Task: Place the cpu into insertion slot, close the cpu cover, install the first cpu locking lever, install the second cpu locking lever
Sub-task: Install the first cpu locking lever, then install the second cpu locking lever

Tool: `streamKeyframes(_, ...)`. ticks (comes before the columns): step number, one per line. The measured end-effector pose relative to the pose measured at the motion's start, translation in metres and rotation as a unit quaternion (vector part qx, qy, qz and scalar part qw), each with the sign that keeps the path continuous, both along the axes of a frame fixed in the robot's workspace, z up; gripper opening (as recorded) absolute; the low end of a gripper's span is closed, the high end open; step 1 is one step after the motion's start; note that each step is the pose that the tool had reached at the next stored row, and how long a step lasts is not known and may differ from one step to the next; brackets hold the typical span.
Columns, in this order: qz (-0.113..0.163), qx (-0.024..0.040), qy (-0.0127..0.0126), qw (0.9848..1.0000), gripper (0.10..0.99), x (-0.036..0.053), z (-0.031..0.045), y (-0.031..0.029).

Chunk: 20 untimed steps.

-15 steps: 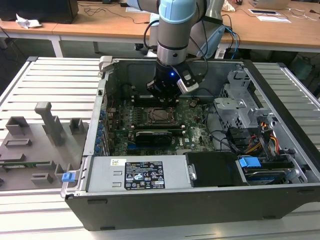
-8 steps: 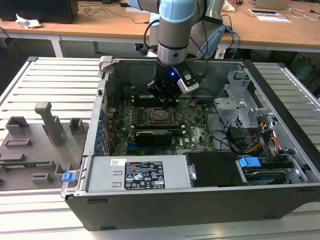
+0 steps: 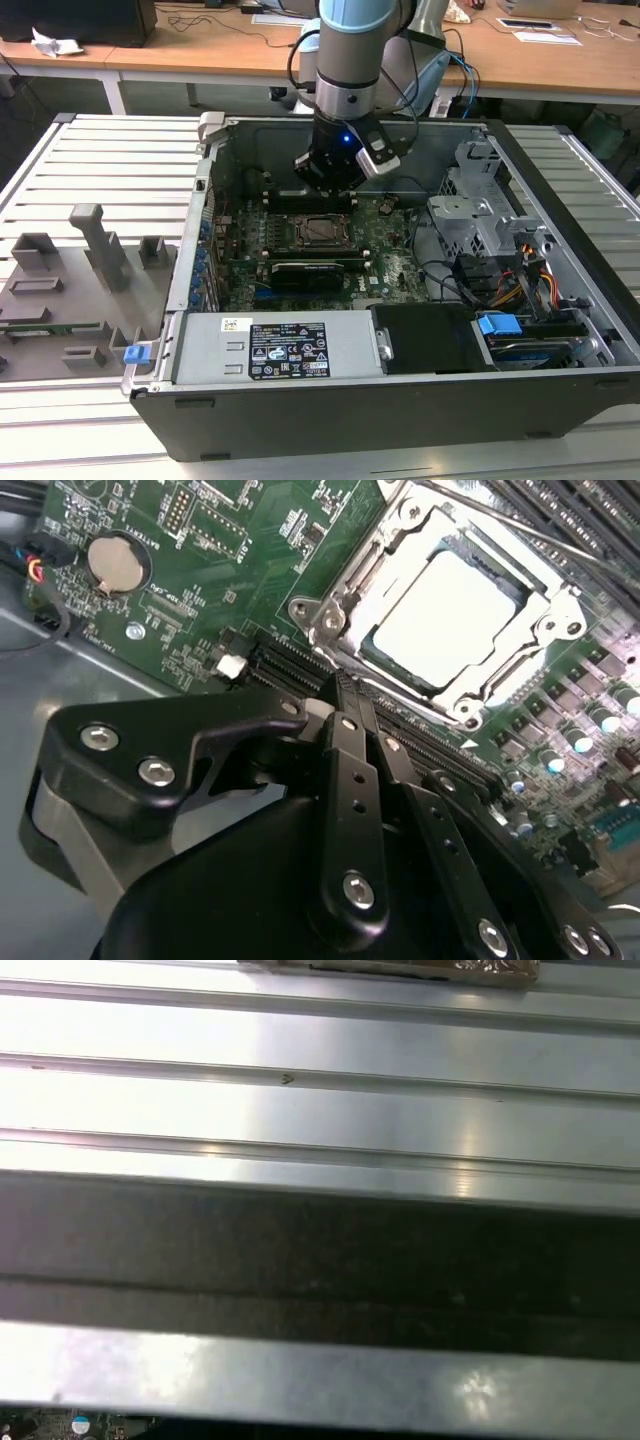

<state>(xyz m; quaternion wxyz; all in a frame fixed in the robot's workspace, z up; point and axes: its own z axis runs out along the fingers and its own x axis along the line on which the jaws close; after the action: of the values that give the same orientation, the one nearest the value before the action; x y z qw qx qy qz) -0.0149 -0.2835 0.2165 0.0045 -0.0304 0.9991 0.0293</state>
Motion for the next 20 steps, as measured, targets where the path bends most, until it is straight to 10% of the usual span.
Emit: streamKeyframes(20,0.000,-0.0001,0.0000,1.0000,0.106,0.0000,0.0000,-0.0137)
